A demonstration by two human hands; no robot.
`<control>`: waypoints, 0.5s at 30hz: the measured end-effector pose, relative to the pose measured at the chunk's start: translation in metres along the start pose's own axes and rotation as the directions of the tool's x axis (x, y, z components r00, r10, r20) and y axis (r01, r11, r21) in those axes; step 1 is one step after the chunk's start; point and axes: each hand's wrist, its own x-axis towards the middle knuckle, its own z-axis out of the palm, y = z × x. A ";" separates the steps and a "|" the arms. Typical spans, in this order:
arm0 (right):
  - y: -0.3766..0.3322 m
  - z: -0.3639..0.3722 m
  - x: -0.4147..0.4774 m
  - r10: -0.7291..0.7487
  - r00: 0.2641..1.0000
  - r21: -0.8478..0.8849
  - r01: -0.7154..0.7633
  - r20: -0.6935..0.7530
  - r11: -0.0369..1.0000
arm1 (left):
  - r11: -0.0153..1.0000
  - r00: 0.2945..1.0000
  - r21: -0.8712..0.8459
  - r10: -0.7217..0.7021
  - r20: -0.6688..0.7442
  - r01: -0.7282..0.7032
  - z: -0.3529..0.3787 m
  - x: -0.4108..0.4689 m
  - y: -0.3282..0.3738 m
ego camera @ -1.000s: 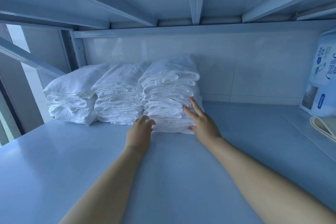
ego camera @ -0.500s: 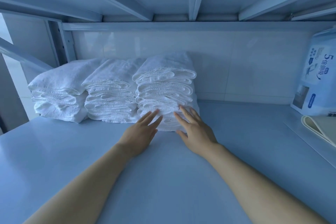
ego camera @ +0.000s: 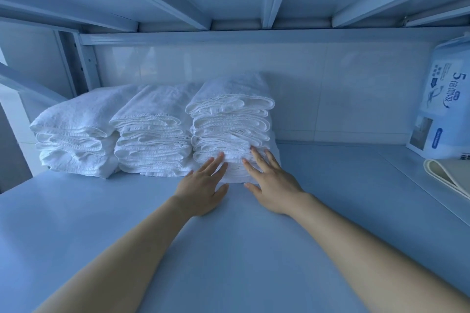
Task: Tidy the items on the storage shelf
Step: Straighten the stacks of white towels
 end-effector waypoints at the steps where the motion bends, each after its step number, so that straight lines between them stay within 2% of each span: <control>1: -0.001 0.000 0.003 0.008 1.000 0.005 -0.008 0.005 1.000 | 1.000 1.000 0.008 -0.005 0.013 0.005 0.001 0.002 -0.001; 5: -0.001 0.004 -0.003 0.027 0.999 0.080 -0.025 -0.032 0.996 | 0.997 0.999 -0.074 0.015 0.034 -0.012 0.004 0.002 -0.005; 10: 0.006 0.006 -0.020 0.061 0.990 0.164 -0.039 -0.128 0.986 | 0.986 0.993 -0.149 0.062 -0.102 -0.077 0.001 -0.005 -0.003; 15: 0.003 0.005 -0.017 0.028 0.988 0.093 -0.014 -0.151 0.996 | 0.986 0.983 -0.107 0.116 -0.144 -0.132 -0.004 -0.007 0.003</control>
